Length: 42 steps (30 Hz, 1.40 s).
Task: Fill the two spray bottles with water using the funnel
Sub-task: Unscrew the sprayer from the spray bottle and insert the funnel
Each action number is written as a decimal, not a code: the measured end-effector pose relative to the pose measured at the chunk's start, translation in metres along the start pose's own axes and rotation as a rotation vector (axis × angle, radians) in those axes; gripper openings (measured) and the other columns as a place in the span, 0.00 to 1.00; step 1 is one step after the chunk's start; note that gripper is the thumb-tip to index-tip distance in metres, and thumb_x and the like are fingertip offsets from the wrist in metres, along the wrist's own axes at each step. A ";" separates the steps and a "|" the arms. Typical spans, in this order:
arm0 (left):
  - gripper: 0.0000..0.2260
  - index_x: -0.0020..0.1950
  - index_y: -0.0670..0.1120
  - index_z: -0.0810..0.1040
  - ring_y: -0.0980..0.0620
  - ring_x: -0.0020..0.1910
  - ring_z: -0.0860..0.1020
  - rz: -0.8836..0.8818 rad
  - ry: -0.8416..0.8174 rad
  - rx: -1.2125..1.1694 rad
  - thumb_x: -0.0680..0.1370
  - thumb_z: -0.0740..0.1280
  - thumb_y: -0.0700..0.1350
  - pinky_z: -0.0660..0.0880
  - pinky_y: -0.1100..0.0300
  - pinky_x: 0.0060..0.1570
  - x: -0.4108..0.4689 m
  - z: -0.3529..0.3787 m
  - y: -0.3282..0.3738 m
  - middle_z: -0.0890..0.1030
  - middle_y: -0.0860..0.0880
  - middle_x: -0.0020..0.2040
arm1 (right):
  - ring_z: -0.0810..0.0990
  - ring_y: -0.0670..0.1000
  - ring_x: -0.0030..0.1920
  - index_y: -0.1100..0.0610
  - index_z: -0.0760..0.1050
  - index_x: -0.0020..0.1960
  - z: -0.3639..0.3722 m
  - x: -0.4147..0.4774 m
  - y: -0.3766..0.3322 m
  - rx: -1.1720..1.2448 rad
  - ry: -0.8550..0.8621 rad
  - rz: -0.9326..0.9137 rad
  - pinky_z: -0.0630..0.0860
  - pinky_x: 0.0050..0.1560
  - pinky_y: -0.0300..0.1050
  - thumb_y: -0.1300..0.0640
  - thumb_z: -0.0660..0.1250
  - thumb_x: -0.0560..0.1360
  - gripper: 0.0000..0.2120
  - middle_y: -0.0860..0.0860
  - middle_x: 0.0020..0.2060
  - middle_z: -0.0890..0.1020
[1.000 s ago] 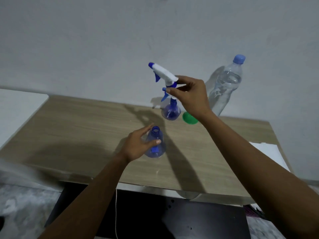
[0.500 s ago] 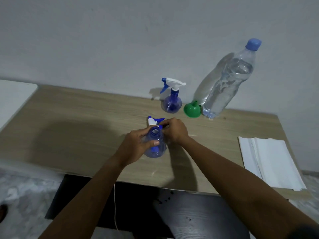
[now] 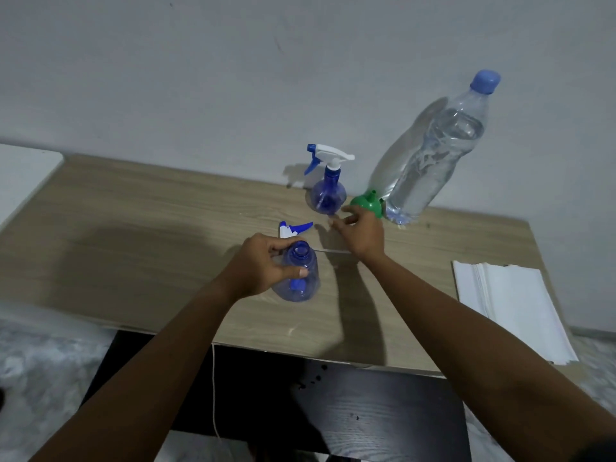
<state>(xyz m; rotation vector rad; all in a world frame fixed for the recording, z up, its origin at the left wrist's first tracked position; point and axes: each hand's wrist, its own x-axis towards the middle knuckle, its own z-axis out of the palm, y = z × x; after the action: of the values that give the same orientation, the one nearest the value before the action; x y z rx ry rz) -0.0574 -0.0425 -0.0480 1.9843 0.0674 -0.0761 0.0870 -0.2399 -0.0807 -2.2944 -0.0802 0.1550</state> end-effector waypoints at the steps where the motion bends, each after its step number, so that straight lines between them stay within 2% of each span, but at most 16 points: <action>1: 0.25 0.63 0.45 0.85 0.53 0.60 0.84 -0.005 -0.015 0.007 0.67 0.84 0.43 0.77 0.49 0.68 0.002 0.001 0.001 0.87 0.51 0.56 | 0.83 0.54 0.53 0.53 0.79 0.63 -0.008 0.005 0.002 0.022 0.070 0.036 0.77 0.54 0.48 0.48 0.75 0.74 0.20 0.54 0.51 0.85; 3: 0.24 0.63 0.45 0.85 0.52 0.60 0.83 -0.017 -0.046 0.008 0.68 0.83 0.39 0.76 0.50 0.69 0.005 0.003 0.003 0.87 0.51 0.57 | 0.81 0.58 0.59 0.54 0.74 0.69 -0.021 0.016 0.006 0.078 0.153 0.102 0.74 0.58 0.49 0.51 0.73 0.75 0.23 0.57 0.58 0.83; 5: 0.23 0.63 0.45 0.84 0.53 0.60 0.84 -0.017 -0.055 0.011 0.68 0.82 0.39 0.77 0.49 0.68 0.005 0.005 0.003 0.87 0.51 0.56 | 0.78 0.60 0.64 0.54 0.69 0.73 -0.027 0.028 0.008 0.091 0.156 0.142 0.73 0.63 0.50 0.53 0.71 0.77 0.26 0.58 0.64 0.80; 8: 0.23 0.63 0.46 0.84 0.54 0.58 0.84 0.016 -0.036 0.036 0.69 0.82 0.43 0.79 0.49 0.65 0.001 0.007 0.002 0.87 0.53 0.56 | 0.77 0.60 0.66 0.54 0.69 0.74 -0.027 0.045 0.010 0.070 0.143 0.159 0.72 0.66 0.52 0.54 0.69 0.79 0.26 0.58 0.67 0.78; 12: 0.22 0.64 0.48 0.84 0.55 0.56 0.84 0.054 -0.070 0.106 0.71 0.80 0.46 0.80 0.49 0.61 0.000 0.007 0.004 0.87 0.54 0.55 | 0.80 0.60 0.60 0.57 0.80 0.64 -0.024 0.054 0.011 0.067 0.176 0.183 0.75 0.60 0.50 0.57 0.67 0.79 0.15 0.58 0.58 0.83; 15: 0.23 0.65 0.49 0.83 0.54 0.56 0.84 0.048 -0.081 0.116 0.71 0.79 0.52 0.80 0.47 0.61 0.000 0.007 0.006 0.87 0.55 0.56 | 0.82 0.60 0.57 0.56 0.82 0.61 -0.024 0.047 0.017 0.071 0.186 0.191 0.76 0.58 0.48 0.58 0.67 0.78 0.13 0.58 0.55 0.84; 18: 0.28 0.65 0.50 0.83 0.54 0.58 0.83 -0.007 -0.089 0.052 0.67 0.76 0.59 0.78 0.45 0.64 -0.002 0.007 0.005 0.87 0.55 0.57 | 0.82 0.56 0.55 0.53 0.83 0.60 -0.031 0.029 0.021 0.081 0.193 0.168 0.75 0.56 0.45 0.55 0.71 0.76 0.13 0.54 0.53 0.86; 20: 0.28 0.65 0.50 0.83 0.53 0.60 0.83 -0.040 -0.093 -0.007 0.67 0.77 0.58 0.76 0.44 0.68 -0.003 0.007 0.004 0.87 0.55 0.58 | 0.82 0.52 0.51 0.53 0.84 0.57 -0.041 0.016 0.020 0.115 0.233 0.115 0.75 0.54 0.43 0.52 0.73 0.75 0.12 0.51 0.49 0.86; 22: 0.25 0.66 0.48 0.83 0.52 0.63 0.82 -0.059 -0.100 -0.065 0.70 0.79 0.51 0.74 0.44 0.70 -0.004 0.007 0.003 0.86 0.53 0.59 | 0.83 0.50 0.46 0.55 0.85 0.53 -0.052 0.000 0.016 0.171 0.273 0.057 0.78 0.52 0.45 0.50 0.76 0.73 0.12 0.50 0.44 0.86; 25: 0.21 0.68 0.46 0.81 0.52 0.64 0.81 -0.055 -0.100 -0.097 0.75 0.77 0.42 0.73 0.45 0.72 -0.008 0.011 0.004 0.86 0.52 0.61 | 0.86 0.53 0.42 0.55 0.84 0.44 -0.064 -0.025 0.007 0.447 0.226 0.084 0.84 0.51 0.51 0.56 0.79 0.70 0.06 0.52 0.39 0.86; 28: 0.20 0.69 0.47 0.80 0.54 0.64 0.81 -0.042 -0.071 -0.126 0.77 0.75 0.38 0.73 0.48 0.72 -0.014 0.015 0.006 0.85 0.51 0.62 | 0.85 0.57 0.45 0.59 0.78 0.38 -0.068 -0.058 -0.010 0.870 0.015 0.182 0.83 0.55 0.49 0.68 0.75 0.72 0.09 0.60 0.39 0.84; 31: 0.20 0.71 0.48 0.77 0.53 0.65 0.81 -0.016 -0.075 -0.143 0.79 0.72 0.38 0.74 0.50 0.71 -0.019 0.017 0.008 0.85 0.50 0.63 | 0.86 0.55 0.41 0.59 0.76 0.42 -0.065 -0.082 -0.029 1.102 -0.221 0.221 0.82 0.54 0.46 0.73 0.71 0.73 0.11 0.56 0.35 0.85; 33: 0.20 0.71 0.44 0.77 0.50 0.66 0.81 -0.002 -0.078 -0.140 0.79 0.71 0.37 0.74 0.51 0.71 -0.020 0.016 0.007 0.84 0.47 0.64 | 0.85 0.52 0.40 0.59 0.78 0.47 -0.060 -0.089 -0.040 1.060 -0.295 0.182 0.82 0.52 0.44 0.72 0.71 0.73 0.10 0.53 0.37 0.85; 37: 0.17 0.68 0.39 0.78 0.50 0.64 0.80 -0.022 -0.068 -0.165 0.79 0.70 0.33 0.74 0.55 0.69 -0.018 0.018 0.004 0.83 0.44 0.64 | 0.84 0.43 0.38 0.59 0.82 0.51 -0.045 -0.095 -0.050 0.765 -0.331 0.012 0.78 0.39 0.34 0.68 0.75 0.72 0.09 0.51 0.40 0.86; 39: 0.16 0.67 0.40 0.79 0.51 0.64 0.80 -0.037 -0.069 -0.183 0.79 0.70 0.33 0.73 0.55 0.69 -0.017 0.020 0.003 0.83 0.45 0.64 | 0.86 0.47 0.42 0.64 0.82 0.54 -0.040 -0.095 -0.050 0.719 -0.347 -0.034 0.80 0.44 0.37 0.69 0.75 0.72 0.11 0.56 0.43 0.87; 42: 0.18 0.68 0.42 0.78 0.49 0.68 0.79 -0.041 -0.077 -0.207 0.79 0.71 0.34 0.72 0.53 0.72 -0.016 0.021 0.001 0.82 0.45 0.66 | 0.86 0.59 0.51 0.67 0.82 0.56 -0.040 -0.091 -0.049 0.574 -0.344 -0.133 0.83 0.56 0.51 0.68 0.76 0.71 0.14 0.61 0.48 0.87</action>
<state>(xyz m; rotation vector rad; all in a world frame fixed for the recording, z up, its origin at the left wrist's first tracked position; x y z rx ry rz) -0.0738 -0.0624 -0.0539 1.7713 0.0632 -0.1650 0.0016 -0.2468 -0.0103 -1.6668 -0.3215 0.4421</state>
